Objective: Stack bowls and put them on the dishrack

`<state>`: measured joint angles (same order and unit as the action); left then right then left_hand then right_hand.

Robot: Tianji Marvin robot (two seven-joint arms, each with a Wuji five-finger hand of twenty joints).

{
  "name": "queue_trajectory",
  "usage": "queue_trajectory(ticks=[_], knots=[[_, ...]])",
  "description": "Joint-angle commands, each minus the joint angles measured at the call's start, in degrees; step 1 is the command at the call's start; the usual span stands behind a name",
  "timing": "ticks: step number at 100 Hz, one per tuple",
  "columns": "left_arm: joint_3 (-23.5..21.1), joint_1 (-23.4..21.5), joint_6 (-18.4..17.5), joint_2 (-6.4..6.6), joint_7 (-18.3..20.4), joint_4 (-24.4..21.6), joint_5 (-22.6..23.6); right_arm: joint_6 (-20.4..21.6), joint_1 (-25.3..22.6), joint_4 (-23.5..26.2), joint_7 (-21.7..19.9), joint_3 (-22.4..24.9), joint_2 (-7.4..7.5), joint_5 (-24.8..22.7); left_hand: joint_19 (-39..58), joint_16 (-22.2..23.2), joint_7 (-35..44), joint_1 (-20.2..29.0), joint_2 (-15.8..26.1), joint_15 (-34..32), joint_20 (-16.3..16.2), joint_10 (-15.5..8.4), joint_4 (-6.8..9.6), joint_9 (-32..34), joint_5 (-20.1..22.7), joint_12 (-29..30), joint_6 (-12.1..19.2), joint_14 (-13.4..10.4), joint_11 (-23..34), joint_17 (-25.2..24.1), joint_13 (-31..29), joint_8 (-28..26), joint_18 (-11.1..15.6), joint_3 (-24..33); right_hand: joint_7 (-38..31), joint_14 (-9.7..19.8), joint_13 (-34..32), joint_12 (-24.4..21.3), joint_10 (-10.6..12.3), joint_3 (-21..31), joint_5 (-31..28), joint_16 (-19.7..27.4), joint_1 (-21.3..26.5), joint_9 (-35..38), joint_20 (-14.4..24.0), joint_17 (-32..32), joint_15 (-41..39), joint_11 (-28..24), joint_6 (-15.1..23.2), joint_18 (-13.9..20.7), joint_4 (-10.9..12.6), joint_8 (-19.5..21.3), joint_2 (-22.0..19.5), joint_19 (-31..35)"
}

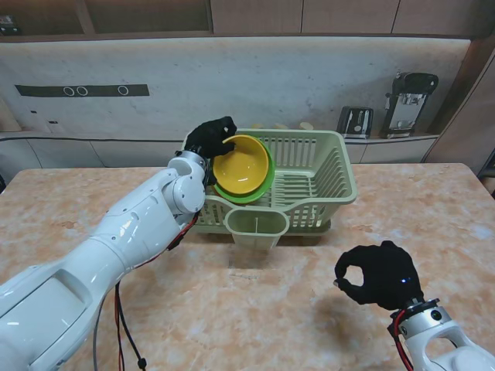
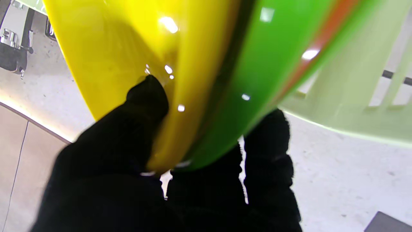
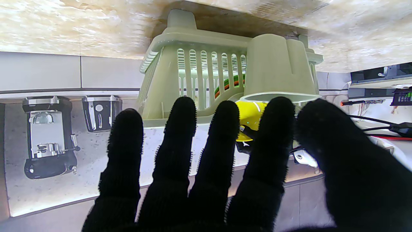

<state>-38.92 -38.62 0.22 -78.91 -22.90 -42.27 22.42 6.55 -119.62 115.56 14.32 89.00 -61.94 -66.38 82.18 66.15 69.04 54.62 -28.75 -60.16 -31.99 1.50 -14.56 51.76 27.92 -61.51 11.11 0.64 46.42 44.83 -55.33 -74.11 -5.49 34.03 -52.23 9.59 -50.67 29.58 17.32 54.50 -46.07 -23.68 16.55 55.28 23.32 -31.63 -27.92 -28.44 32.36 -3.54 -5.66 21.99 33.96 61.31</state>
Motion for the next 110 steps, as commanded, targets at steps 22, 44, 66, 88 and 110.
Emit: queue_trajectory(ticks=[22, 44, 66, 88, 110], knots=[[0.8, 1.0, -1.0, -0.87, 0.7, 1.5, -0.4, 0.1, -0.6, 0.0, -0.8, -0.1, -0.33, -0.2, -0.9, -2.1, 2.6, 19.4, 19.3, 2.6, 0.2, -13.4, 8.80, 1.2, -1.4, 0.7, 5.7, -5.2, 5.6, -0.9, 0.7, -0.1, 1.6, 8.4, -1.2, 1.0, -0.1, 0.7, 1.6, 0.6, -1.3, -1.1, 0.6, 1.4, -0.3, 0.4, 0.6, 0.8, 1.4, 0.7, -1.0, -0.1, 0.7, 0.5], [2.3, 1.7, -2.1, -1.37, 1.2, 4.7, -0.3, 0.0, -0.7, 0.0, -0.8, -0.1, -0.33, -0.2, -1.6, -2.2, 2.3, 19.4, 19.6, 3.3, 0.4, -13.4, 8.80, 0.5, -2.0, 1.0, 5.7, -5.1, 5.2, -1.3, 1.2, 0.3, 1.6, 7.9, -1.2, 0.9, -0.1, 0.6, 1.6, 0.6, -1.3, -1.1, 0.6, 1.4, -0.3, 0.4, 0.6, 0.8, 1.3, 0.7, -1.0, -0.1, 0.7, 0.6], [3.2, 2.1, -2.7, -1.67, 1.3, 6.6, -0.1, 0.0, -0.5, -0.1, -1.0, -0.1, -0.31, -0.2, -2.7, -2.6, 1.8, 19.3, 20.0, 4.6, 1.0, -13.1, 8.71, -0.6, -2.9, 1.4, 5.5, -4.9, 4.4, -2.0, 2.1, 0.9, 1.4, 7.1, -1.2, 0.9, -0.1, 0.6, 1.6, 0.6, -1.3, -1.1, 0.6, 1.4, -0.3, 0.3, 0.5, 0.8, 1.3, 0.7, -1.0, -0.1, 0.7, 0.6], [3.5, 1.7, -1.7, -0.68, 2.9, 5.0, 0.8, 0.0, -0.5, -0.1, -1.0, -0.1, -0.31, -0.2, -5.9, -4.2, 0.1, 19.3, 20.8, 8.5, 3.2, -10.5, 8.74, -3.6, -4.8, 3.8, 3.6, -3.6, 2.2, -3.8, 3.8, 4.6, 0.6, 5.1, -1.2, 0.9, -0.1, 0.6, 1.6, 0.6, -1.4, -1.1, 0.6, 1.4, -0.3, 0.4, 0.5, 0.8, 1.4, 0.6, -1.0, -0.1, 0.7, 0.6], [3.6, 1.4, -0.3, 0.01, 4.7, 3.4, 1.2, 0.0, -0.5, -0.1, -0.9, -0.1, -0.32, -0.2, -9.6, -7.2, -3.4, 19.3, 21.3, 14.1, 6.9, -6.9, 9.08, -7.5, -6.6, 9.9, -0.2, -0.8, -2.2, -5.6, 5.9, 12.3, -0.4, 2.5, -1.2, 0.9, -0.1, 0.7, 1.7, 0.6, -1.4, -1.1, 0.6, 1.4, -0.3, 0.4, 0.5, 0.8, 1.3, 0.6, -1.0, -0.1, 0.6, 0.5]])
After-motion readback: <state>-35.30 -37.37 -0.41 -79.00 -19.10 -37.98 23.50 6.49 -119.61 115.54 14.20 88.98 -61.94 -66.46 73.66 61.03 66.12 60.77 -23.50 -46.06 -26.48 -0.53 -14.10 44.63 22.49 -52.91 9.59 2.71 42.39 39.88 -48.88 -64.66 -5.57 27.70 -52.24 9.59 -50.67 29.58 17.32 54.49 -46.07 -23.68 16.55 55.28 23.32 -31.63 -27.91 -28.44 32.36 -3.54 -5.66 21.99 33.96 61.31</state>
